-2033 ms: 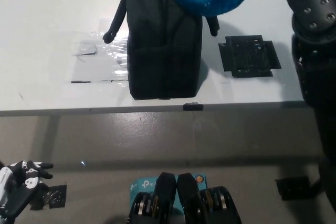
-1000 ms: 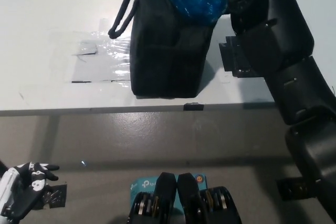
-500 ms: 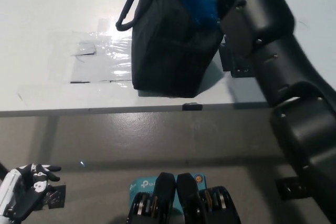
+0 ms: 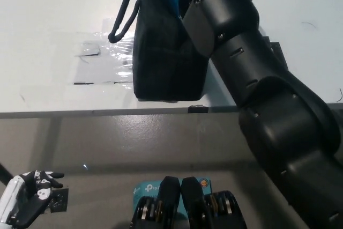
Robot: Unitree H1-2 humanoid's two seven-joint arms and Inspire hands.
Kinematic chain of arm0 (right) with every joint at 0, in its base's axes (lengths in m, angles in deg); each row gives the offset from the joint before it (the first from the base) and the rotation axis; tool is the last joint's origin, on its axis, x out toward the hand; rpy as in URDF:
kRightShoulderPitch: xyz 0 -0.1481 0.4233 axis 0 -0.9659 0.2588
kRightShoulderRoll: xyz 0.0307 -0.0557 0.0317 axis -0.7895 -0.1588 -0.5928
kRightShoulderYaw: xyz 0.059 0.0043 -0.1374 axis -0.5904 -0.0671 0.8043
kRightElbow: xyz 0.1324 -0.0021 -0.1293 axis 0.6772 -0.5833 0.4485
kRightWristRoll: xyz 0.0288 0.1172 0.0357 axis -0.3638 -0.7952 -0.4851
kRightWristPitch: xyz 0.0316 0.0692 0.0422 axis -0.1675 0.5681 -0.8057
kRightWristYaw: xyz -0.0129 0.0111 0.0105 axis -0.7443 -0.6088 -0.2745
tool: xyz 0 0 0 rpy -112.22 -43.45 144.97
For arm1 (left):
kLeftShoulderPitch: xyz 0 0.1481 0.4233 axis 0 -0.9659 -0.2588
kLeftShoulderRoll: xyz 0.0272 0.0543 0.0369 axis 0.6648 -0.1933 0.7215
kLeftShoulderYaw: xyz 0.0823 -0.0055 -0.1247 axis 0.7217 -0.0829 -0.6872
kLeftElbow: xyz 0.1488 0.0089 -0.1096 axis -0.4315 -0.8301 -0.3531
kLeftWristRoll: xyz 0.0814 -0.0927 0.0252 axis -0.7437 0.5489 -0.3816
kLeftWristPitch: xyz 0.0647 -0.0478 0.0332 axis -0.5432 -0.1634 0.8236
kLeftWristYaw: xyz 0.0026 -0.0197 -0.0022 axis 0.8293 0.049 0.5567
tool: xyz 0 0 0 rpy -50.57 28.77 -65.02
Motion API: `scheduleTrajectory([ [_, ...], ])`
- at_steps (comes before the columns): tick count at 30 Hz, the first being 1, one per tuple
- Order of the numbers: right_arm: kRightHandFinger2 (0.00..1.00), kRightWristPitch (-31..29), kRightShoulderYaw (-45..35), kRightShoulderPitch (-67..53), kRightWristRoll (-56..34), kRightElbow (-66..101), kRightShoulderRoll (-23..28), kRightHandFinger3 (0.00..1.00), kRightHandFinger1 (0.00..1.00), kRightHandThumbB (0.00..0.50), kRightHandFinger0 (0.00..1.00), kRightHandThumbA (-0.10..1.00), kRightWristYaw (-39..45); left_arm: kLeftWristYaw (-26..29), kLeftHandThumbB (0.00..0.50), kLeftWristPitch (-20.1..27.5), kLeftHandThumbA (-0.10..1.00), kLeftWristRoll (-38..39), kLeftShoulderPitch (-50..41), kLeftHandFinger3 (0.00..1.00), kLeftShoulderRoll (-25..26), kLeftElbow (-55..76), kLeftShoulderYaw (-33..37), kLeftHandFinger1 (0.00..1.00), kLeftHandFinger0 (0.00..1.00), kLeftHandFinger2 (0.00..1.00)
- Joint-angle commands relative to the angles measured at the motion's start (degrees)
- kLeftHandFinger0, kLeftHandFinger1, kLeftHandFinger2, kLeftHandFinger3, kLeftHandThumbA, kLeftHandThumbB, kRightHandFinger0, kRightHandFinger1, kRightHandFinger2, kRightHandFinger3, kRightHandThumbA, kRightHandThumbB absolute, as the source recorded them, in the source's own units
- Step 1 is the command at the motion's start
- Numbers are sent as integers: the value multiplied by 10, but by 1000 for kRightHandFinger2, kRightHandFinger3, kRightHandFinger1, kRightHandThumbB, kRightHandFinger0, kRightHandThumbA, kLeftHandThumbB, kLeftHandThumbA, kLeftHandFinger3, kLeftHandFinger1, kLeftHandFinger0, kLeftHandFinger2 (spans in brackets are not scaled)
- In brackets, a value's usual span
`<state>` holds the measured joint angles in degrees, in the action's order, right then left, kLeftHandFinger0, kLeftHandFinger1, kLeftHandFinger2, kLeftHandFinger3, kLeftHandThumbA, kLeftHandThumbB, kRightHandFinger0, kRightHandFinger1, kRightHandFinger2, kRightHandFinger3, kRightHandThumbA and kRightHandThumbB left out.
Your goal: The robot uses its right hand to pick up a stack of plates kept in the middle of the desk and put it inside a bag kept next to it
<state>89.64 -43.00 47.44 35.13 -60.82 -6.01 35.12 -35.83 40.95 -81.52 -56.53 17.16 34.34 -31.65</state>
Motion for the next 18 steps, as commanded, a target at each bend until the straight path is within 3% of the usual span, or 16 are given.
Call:
scheduleTrajectory([
  [1, 435, -1, 1, 19, 17, 14, 6, 1000, 101, 77, 0, -94, 6, -7, 464, 21, -100, -4, -1, 621, 13, 13, 2, 531, 448, 594],
  [3, 500, -1, 9, 11, 26, 22, 9, 1000, 154, 88, 0, -65, 18, -12, 460, 24, -100, 0, -3, 630, 17, 13, 2, 524, 441, 587],
  [4, 459, -1, 19, 7, 34, 23, 14, 1000, 149, 68, 0, 9, 27, -13, 457, 24, -100, 1, -3, 627, 16, 15, 2, 513, 433, 573],
  [6, 571, -1, 44, -3, 40, 30, 25, 1000, 275, 35, 76, 165, 40, -13, 459, 31, -100, 0, -5, 624, 15, 11, 2, 509, 431, 572],
  [8, 486, -1, 48, -9, 42, 36, 29, 944, 258, 48, 77, 281, 42, -11, 472, 34, -100, -5, -5, 617, 14, 11, 2, 509, 443, 571],
  [9, 558, -1, 22, -17, 41, 45, 24, 1000, 338, 74, 229, 221, 31, -12, 468, 30, -100, -4, -6, 620, 15, 13, 2, 514, 445, 580],
  [11, 546, -1, 0, -21, 48, 49, 18, 1000, 325, 79, 238, 203, 27, -13, 465, 27, -100, -3, -6, 622, 15, 14, 3, 515, 446, 582],
  [12, 1000, -1, -28, -26, 49, 53, 11, 1000, 1000, 97, 739, 354, 42, -13, 467, 26, -100, -8, -5, 630, 16, 14, 5, 520, 454, 591],
  [13, 1000, -1, -40, -32, 47, 57, 7, 1000, 1000, 161, 1000, 412, 34, -13, 475, 29, -100, -9, -4, 634, 17, 12, 5, 518, 448, 590],
  [15, 1000, -1, -40, -37, 51, 56, 7, 1000, 1000, 176, 1000, 562, 42, -15, 480, 35, -100, -5, -4, 626, 16, 10, 5, 511, 429, 582],
  [16, 1000, -1, -47, -39, 54, 56, 5, 1000, 1000, 167, 1000, 571, 50, -18, 478, 37, -100, 2, -4, 624, 15, 9, 3, 515, 436, 581],
  [17, 1000, -1, -73, -39, 45, 52, 0, 1000, 1000, 112, 1000, 510, 55, -19, 476, 41, -100, 0, -4, 636, 16, 6, 4, 528, 454, 596],
  [18, 1000, -1, -78, -39, 47, 51, -1, 1000, 1000, 110, 1000, 504, 56, -20, 476, 41, -100, -1, -4, 637, 16, 5, 4, 529, 456, 598],
])
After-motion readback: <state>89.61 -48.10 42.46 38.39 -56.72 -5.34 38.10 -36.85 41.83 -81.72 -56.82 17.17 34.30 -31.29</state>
